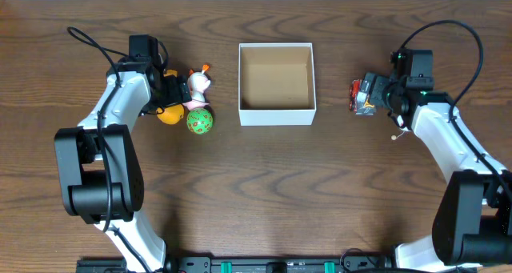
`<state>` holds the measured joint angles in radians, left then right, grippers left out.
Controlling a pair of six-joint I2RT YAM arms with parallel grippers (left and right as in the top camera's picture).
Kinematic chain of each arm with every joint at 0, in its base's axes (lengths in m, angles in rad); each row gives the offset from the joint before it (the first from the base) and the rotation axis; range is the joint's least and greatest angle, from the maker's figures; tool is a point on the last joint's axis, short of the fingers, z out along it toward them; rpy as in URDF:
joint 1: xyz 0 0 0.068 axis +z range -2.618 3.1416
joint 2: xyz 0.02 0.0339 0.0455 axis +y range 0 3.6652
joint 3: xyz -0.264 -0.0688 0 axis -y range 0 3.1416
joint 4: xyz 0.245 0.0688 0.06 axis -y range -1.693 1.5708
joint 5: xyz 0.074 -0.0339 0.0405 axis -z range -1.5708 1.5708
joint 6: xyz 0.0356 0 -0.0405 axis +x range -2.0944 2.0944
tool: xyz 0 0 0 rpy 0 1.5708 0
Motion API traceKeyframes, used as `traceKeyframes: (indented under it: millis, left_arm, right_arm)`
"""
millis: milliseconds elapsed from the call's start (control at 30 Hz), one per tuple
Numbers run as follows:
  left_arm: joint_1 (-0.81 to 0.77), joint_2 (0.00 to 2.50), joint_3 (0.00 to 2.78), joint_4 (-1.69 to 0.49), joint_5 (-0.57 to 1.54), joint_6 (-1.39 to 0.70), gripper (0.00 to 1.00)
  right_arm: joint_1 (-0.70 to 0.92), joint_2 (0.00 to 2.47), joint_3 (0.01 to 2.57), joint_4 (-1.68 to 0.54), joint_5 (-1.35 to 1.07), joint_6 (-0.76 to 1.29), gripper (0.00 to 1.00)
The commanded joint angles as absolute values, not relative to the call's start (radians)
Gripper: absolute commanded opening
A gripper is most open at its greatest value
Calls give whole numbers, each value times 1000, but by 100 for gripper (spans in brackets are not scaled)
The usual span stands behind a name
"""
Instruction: Pack container
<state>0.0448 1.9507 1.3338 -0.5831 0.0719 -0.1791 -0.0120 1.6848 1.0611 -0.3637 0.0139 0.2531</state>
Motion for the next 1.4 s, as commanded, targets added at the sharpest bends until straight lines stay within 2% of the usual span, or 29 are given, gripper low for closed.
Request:
traceKeyframes:
  millis: [0, 133, 267, 500, 633, 967, 1267, 1367]
  left_arm:
    - [46, 1961, 1340, -586, 71, -172, 98]
    - [46, 1961, 1340, -586, 71, -172, 98]
    - [46, 1960, 1340, -586, 71, -172, 98]
    - [46, 1961, 1340, -586, 71, -173, 98]
    - [46, 1960, 1340, -586, 71, -172, 98]
    - [46, 1961, 1340, -586, 71, -172, 98]
    - [46, 1960, 1340, -586, 71, -172, 98]
    - [46, 1961, 1340, -586, 71, -172, 98]
  right_arm:
    - [-10, 1685, 1076, -374, 7, 265, 99]
    - [-10, 1685, 1076, -367, -20, 346, 99]
    - [-15, 1685, 1076, -322, -22, 284, 99]
    - [-12, 1685, 1086, -227, -99, 207, 90]
    - [1, 1685, 1129, -316, -102, 158, 86]
    - [31, 1687, 1344, -625, 30, 80, 86]
    - [74, 1748, 1349, -722, 23, 76, 84]
    - [109, 1782, 1349, -698, 23, 76, 86]
